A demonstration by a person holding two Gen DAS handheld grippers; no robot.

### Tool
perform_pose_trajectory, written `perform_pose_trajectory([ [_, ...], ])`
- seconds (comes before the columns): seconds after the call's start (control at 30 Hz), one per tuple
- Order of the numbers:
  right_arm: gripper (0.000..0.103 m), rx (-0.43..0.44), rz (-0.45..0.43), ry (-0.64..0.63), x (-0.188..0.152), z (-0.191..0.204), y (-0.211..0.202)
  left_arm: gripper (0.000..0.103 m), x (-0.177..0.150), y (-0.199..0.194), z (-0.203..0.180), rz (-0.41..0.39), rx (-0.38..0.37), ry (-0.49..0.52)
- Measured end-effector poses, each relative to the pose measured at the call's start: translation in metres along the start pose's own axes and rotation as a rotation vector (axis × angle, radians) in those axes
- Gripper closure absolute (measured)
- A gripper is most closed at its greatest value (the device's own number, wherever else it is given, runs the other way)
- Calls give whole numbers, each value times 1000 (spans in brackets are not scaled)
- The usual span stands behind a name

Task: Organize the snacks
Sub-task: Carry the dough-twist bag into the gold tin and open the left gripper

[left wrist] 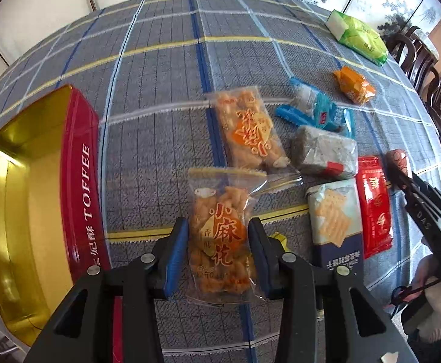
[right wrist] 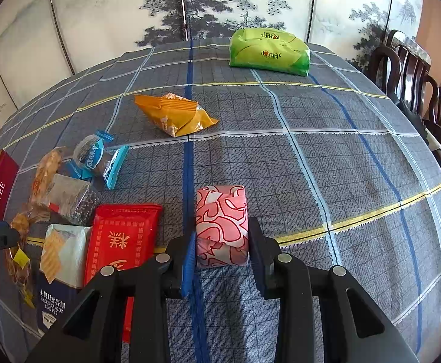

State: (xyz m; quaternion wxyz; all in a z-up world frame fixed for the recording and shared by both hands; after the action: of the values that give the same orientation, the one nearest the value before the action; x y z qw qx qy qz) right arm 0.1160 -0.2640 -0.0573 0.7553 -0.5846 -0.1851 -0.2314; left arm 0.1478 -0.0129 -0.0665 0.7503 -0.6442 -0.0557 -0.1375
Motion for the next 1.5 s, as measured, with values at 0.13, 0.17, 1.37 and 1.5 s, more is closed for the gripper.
perform_pose_trajectory([
  [0.13,69,-5,-1,-5,0,0,1,66,-5,1,1,-16,3,9],
  [0.17,69,-6,0,-7,0,0,1,67,-6,0,1,-20,4,12],
  [1.37,69,-52,33,-27,5,3,7,67,-34,3,203,-50,365,-43],
  [1.5,72,-56,33,-22,5,3,7,67,-40,8,202,-47,391,-27],
])
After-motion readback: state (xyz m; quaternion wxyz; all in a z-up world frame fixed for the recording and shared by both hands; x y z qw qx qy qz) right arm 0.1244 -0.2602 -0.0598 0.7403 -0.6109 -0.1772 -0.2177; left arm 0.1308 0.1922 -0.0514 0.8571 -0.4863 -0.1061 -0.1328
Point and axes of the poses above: each gripper's, at about its wrist camera, not at the fingertips, and y roughly the way its jaws point, z to its left, x to its top, the point moved 6 cm from there along y, roughly the way its jaws point, and after that the axes turned 15 degrees about x, right-handed, at the moved point
